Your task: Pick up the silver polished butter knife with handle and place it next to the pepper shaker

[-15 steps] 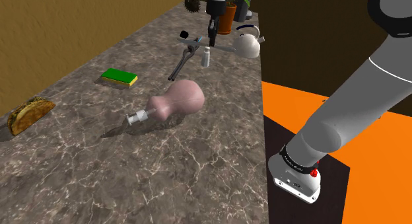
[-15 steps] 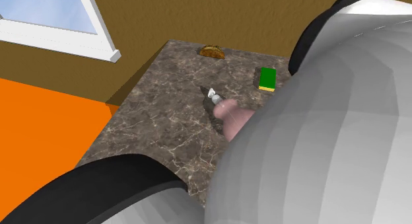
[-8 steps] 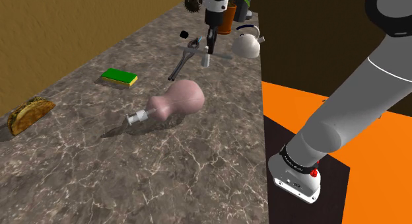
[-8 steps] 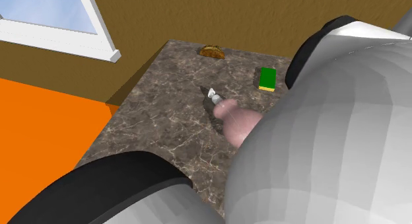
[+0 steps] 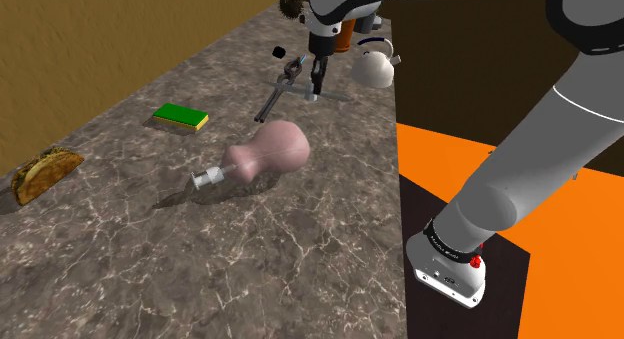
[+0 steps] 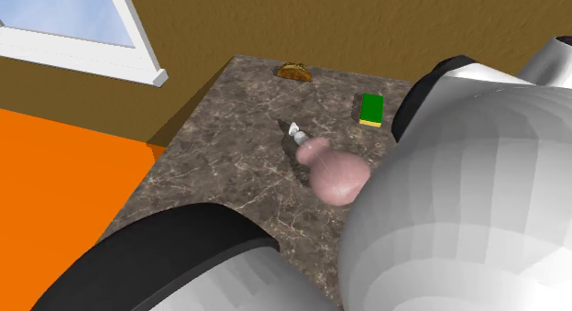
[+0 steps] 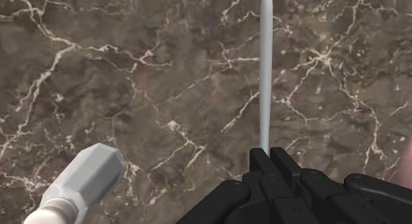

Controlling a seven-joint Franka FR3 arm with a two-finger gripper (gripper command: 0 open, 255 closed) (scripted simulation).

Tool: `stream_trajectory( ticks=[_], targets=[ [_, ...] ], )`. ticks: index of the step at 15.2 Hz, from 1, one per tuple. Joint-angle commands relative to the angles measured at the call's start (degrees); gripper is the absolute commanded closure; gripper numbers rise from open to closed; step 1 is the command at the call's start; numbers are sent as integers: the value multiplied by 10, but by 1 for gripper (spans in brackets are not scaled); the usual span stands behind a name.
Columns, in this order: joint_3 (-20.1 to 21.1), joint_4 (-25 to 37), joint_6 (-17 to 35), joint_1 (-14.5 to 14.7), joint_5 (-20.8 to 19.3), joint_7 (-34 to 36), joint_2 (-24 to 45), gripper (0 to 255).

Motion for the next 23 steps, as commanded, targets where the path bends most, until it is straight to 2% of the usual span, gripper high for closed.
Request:
stream_trajectory(
  ticks=[1, 14, 22, 23],
  targets=[
    [0, -11, 16, 0, -1, 1, 4, 255],
    [0, -67, 111, 0, -7, 7, 44, 255],
    [0, -67, 111, 0, -7, 7, 44, 255],
    [0, -67, 111, 0, -7, 7, 44, 0]
  ],
)
